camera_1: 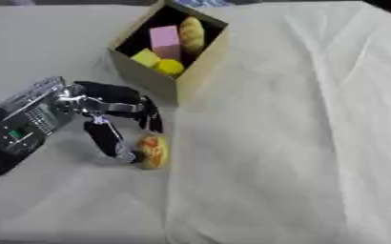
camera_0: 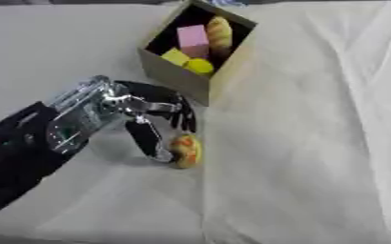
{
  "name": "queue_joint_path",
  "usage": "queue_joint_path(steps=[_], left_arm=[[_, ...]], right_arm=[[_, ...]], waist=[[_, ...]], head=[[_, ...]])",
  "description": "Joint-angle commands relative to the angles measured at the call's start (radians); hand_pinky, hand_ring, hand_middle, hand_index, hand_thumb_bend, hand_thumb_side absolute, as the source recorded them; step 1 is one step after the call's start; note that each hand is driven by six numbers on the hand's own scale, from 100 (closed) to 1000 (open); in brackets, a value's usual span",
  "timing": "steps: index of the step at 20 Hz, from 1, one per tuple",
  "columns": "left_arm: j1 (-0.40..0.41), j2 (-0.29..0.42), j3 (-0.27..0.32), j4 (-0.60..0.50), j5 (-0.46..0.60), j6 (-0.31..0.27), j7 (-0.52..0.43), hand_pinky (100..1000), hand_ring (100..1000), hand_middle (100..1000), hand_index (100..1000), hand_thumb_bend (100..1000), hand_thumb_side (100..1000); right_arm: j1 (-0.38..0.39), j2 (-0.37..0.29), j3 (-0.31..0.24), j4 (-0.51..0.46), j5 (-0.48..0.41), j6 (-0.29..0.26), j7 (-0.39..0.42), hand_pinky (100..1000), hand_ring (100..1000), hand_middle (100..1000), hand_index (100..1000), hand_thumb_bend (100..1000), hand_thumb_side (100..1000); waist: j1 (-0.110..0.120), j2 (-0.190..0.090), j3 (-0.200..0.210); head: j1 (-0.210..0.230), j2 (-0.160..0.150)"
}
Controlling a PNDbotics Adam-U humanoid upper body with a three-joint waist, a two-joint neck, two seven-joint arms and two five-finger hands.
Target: Pick up objects on the table and place them in the box.
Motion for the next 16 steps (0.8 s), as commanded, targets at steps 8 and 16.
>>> queue_joint_path(steps=[8,16], left_arm=[[0.002,-0.004,0.006,0.011,-0.047,-0.009,0.032,654,545,525,641,213,211],[-0.004,0.013,0.042,-0.027,-0.09,-0.029,0.069,620,515,483,566,240,162]], right_arm=[[-0.018,-0.007,-0.018,-0.015,-0.005,0.0,-0.019,902,755,655,737,100,525],[-0.015,-0.007,-0.019,-0.015,-0.005,0.002,-0.025,902,753,653,737,100,525]], waist=[[-0.008,-0.025,-0.005],[-0.007,-0.031,-0.001]], head=[[0.004,-0.008],[0.0,-0.006]])
